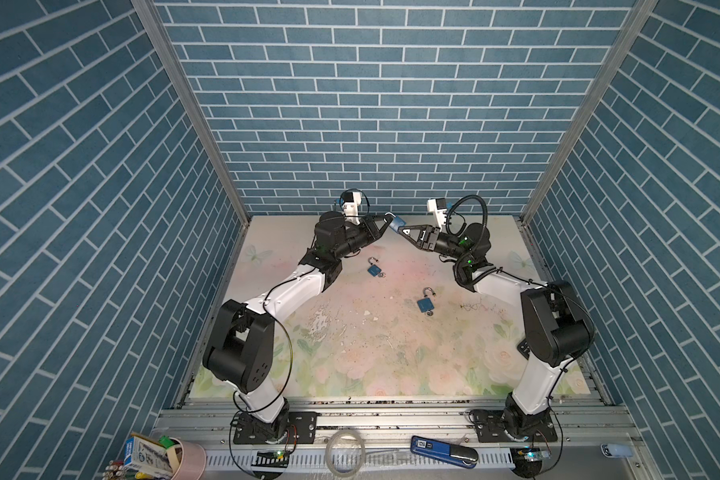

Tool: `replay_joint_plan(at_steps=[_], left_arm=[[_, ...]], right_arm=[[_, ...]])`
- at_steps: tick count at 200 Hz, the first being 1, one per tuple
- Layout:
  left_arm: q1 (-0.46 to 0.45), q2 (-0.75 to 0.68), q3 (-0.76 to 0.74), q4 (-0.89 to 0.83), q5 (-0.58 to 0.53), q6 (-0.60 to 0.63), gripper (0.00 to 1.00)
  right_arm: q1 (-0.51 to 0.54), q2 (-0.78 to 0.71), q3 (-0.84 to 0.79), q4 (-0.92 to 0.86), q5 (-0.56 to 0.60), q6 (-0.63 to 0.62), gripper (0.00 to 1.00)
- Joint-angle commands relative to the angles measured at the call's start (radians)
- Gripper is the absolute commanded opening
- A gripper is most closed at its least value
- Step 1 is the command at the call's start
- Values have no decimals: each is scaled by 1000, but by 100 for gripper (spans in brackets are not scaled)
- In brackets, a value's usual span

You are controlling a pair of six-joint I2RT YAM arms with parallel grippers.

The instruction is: Lock with the key

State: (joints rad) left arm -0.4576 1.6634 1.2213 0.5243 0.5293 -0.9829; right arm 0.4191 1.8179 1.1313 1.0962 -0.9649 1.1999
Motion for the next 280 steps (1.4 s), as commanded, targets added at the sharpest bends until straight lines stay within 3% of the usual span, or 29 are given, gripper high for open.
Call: replay_joint_plan(at_steps=[1,43,87,214,280], left_arm=[[-92,22,-12,-129,153,40,0],[-70,18,-31,-138,144,45,0],[-57,19,-44,-138,129,41,0],[-5,14,-94,-60,120,-10,0],[-1,-2,-87,-48,124,-29,0]], right_arm=[[60,-12,19,142,-51,-5,1],[29,-25,6,143,-36,-6,20],[1,-43,-20,123,-17,-20,27],[-48,-104,-107,14,44,-104,33],[-55,-228,-225,-179,189,-211,34]])
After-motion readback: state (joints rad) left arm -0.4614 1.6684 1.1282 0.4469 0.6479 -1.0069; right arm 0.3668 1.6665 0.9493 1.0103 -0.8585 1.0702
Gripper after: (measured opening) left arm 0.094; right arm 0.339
